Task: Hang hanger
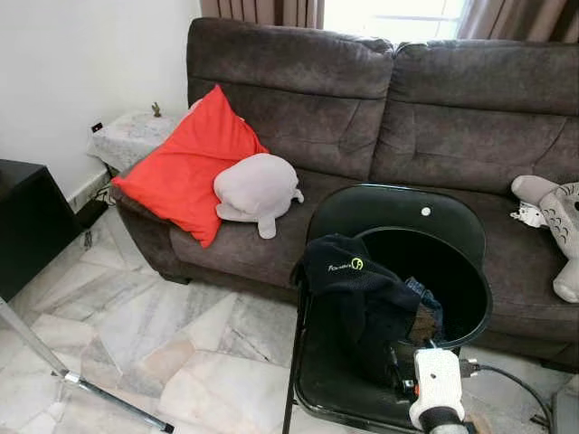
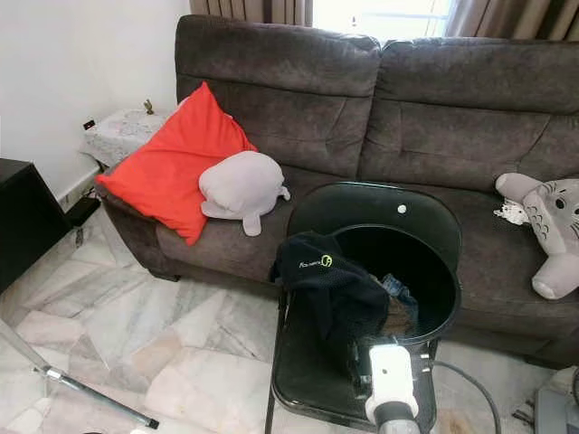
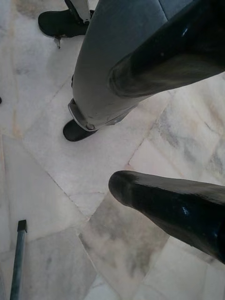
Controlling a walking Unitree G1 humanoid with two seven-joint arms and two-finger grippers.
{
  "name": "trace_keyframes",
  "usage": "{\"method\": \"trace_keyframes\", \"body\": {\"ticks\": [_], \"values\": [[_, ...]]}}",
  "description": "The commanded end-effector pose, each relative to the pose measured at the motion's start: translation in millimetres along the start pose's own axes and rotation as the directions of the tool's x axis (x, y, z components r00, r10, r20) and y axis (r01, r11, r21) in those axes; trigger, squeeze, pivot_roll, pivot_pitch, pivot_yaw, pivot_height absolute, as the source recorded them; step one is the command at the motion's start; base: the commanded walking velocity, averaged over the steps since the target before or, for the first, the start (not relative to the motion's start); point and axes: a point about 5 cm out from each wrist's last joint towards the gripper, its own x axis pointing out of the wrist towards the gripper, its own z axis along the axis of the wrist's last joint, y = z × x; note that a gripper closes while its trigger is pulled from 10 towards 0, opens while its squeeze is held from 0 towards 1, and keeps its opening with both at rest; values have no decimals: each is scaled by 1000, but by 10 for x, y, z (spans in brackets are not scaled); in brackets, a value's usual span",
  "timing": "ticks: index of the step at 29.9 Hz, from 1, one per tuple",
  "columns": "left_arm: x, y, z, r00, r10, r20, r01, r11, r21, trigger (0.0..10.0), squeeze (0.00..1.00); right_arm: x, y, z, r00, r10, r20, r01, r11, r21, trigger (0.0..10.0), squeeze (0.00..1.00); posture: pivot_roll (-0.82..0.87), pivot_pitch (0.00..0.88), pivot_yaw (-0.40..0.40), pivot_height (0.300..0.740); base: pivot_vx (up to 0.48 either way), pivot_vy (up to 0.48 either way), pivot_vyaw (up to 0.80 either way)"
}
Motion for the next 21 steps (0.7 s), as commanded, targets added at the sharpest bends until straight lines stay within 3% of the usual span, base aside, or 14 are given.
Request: {"method": "trace_keyframes", "body": {"ticks": [1, 4, 6, 8, 10, 17, 21], "values": [[-8, 24, -44, 1000, 5, -22, -5, 1000, 11, 10000, 0, 200, -24, 440, 991, 27, 129, -22, 999, -38, 10000, 0, -51, 0, 34, 740, 0, 0, 0], [-8, 28, -40, 1000, 7, -21, -7, 1000, 9, 10000, 0, 304, 7, 634, 983, 60, 173, -54, 998, -43, 10000, 0, -51, 0, 37, 740, 0, 0, 0], [-8, 31, -36, 1000, 8, -23, -7, 1000, 10, 10000, 0, 441, 137, 818, 964, 140, 226, -130, 990, -60, 10000, 0, -49, 1, 39, 740, 0, 0, 0], [-7, 31, -34, 1000, 8, -23, -7, 1000, 10, 10000, 0, 464, 160, 852, 959, 155, 237, -143, 987, -68, 10000, 0, -45, 3, 39, 740, 0, 0, 0], [-7, 31, -31, 1000, 10, -23, -9, 1000, 6, 10000, 0, 539, 221, 944, 952, 176, 249, -177, 984, -21, 10000, 0, -39, 8, 41, 740, 0, 0, 0], [-6, 33, -27, 1000, 14, -24, -14, 1000, 3, 10000, 0, 627, 252, 1047, 945, 237, 224, -213, 969, -127, 10000, 0, -30, 13, 43, 740, 0, 0, 0], [-7, 37, -28, 1000, 15, -25, -15, 1000, 3, 10000, 0, 638, 237, 1040, 947, 254, 196, -239, 966, -98, 10000, 0, -37, 17, 42, 740, 0, 0, 0]]}}
